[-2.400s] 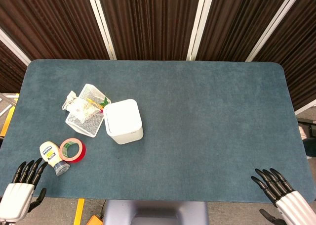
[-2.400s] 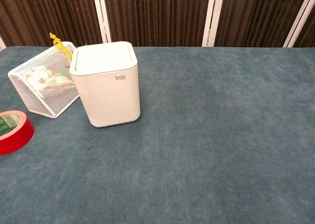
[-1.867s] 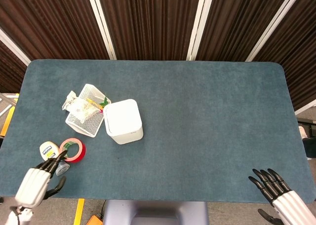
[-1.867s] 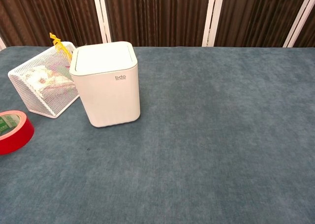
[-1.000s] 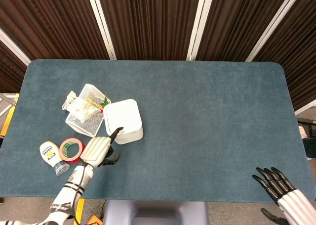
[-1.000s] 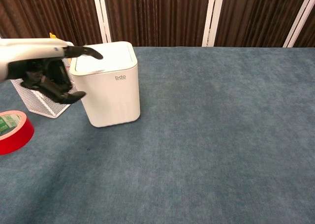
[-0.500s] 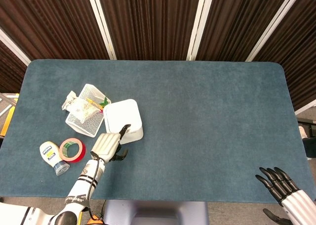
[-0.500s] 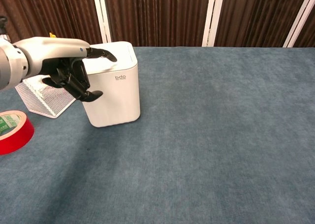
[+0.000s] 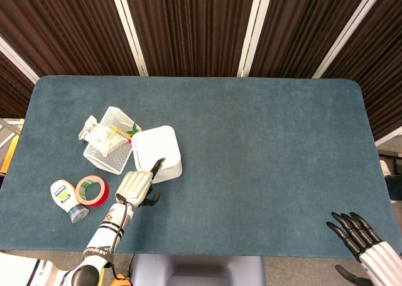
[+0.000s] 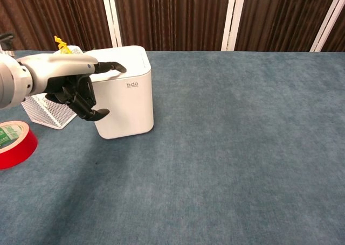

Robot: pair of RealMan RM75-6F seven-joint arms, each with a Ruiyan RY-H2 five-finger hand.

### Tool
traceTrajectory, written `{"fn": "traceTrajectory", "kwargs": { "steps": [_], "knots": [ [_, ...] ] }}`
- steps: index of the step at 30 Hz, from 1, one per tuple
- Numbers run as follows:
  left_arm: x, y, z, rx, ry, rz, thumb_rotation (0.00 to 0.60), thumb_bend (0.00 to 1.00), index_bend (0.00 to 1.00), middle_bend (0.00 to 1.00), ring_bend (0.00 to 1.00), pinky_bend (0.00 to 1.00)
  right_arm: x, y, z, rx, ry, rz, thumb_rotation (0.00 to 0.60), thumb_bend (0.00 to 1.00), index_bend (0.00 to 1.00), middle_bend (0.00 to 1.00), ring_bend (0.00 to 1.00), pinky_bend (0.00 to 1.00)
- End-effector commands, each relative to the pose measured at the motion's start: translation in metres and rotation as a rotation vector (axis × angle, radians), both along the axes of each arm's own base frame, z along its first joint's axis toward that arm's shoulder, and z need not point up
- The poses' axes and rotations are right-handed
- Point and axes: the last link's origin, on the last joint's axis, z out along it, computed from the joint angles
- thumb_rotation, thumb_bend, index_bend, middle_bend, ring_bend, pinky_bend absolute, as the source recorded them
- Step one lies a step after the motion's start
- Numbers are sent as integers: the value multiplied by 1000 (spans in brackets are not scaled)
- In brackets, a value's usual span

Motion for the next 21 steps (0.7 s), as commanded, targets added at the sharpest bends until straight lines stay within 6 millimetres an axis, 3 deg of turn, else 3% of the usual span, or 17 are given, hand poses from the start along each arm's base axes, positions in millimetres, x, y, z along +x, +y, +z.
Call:
{"fn": "traceTrajectory", "kwargs": {
  "steps": [1,8,14,16,18,20,21],
  "knots": [
    [0,0,0,-8,-1,-4,600,451,0,1000,1000,1000,0,0,0,-1,0,-1,600,312,0,0,0,0],
    [17,-8,27,121,-174,-135,600,451,0,1000,996,1000,0,0,0,-3,3,-1,600,311,0,0,0,0],
    [5,-37,66,200,-146,-254,600,451,0,940,934,1000,0,2,-1,-4,11,4,600,311,0,0,0,0],
    [-8,-54,77,217,-131,-287,600,451,0,862,860,1000,1,3,-1,-3,13,5,600,311,0,0,0,0],
    [-28,-75,85,241,-103,-341,600,450,0,680,673,910,1,3,-2,-4,15,5,600,311,0,0,0,0],
    [-51,-95,91,267,-67,-391,600,448,0,482,467,698,1,2,-3,-3,18,3,600,312,0,0,0,0],
    [-61,-104,93,278,-60,-414,600,446,0,335,310,507,1,3,-4,-3,19,3,600,311,0,0,0,0]
  ]
}}
